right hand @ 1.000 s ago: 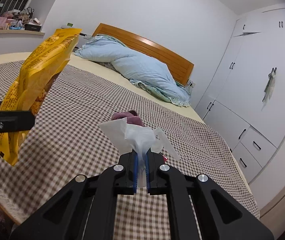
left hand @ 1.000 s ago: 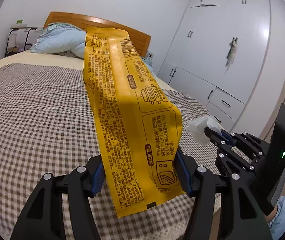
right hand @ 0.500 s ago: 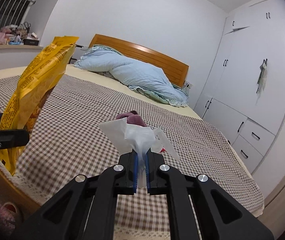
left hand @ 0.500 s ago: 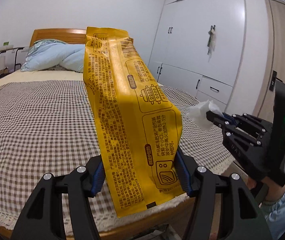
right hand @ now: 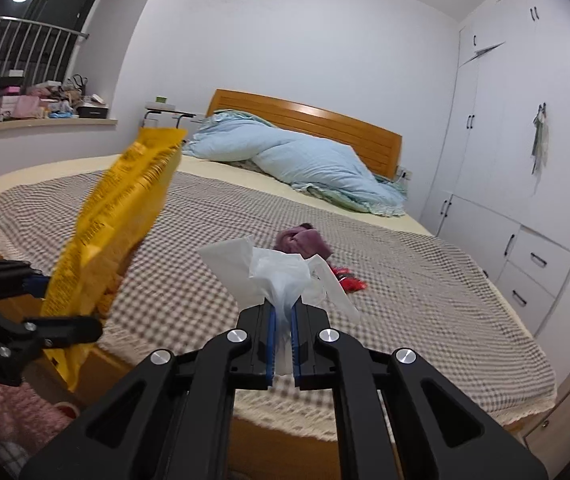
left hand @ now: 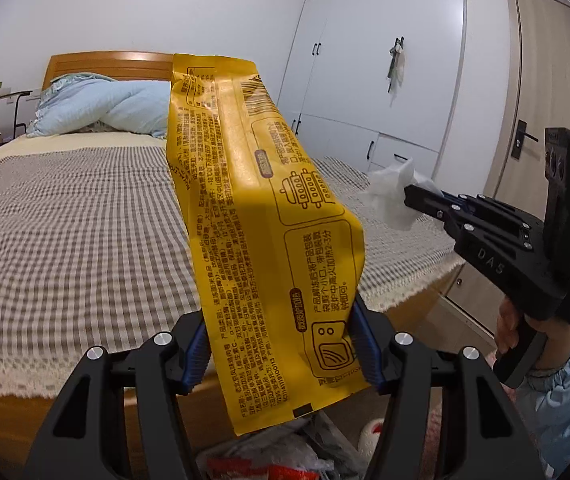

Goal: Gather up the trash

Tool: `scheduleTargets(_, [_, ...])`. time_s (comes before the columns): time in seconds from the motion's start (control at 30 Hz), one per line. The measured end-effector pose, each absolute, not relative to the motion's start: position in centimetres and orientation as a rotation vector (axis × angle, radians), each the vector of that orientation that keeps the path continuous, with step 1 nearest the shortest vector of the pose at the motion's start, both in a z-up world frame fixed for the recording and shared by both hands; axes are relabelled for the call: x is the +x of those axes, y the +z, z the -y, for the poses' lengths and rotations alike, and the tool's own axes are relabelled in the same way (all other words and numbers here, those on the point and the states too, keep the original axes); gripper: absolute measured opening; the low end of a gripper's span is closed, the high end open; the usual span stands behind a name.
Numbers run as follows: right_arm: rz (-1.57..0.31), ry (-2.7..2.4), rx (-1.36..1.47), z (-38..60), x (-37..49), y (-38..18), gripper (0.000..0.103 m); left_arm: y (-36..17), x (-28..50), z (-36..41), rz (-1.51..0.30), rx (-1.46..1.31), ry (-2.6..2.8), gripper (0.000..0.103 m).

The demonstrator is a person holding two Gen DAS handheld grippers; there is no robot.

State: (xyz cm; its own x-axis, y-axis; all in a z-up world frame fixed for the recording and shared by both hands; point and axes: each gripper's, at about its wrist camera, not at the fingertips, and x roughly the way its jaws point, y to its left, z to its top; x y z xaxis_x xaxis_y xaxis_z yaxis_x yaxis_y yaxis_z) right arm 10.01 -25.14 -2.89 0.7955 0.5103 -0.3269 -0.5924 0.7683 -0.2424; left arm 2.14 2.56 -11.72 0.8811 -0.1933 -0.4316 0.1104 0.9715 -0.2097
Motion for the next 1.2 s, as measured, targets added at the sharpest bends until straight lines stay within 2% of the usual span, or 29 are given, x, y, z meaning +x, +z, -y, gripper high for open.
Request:
scheduleTargets(0.5, [-0.363,0.683,-0.32,25.9,6.7,-5.9,0.006,-15.7,-1.0,-0.9,-0.596,-0.168,-0.196,0.058])
scheduleTargets(1.2, [-0.732,0.715,-0.33,28.1,5.6,-14.6,0.006,-22.8,-2.7,3.8,-0.881,-0.018,-0.326,0.058])
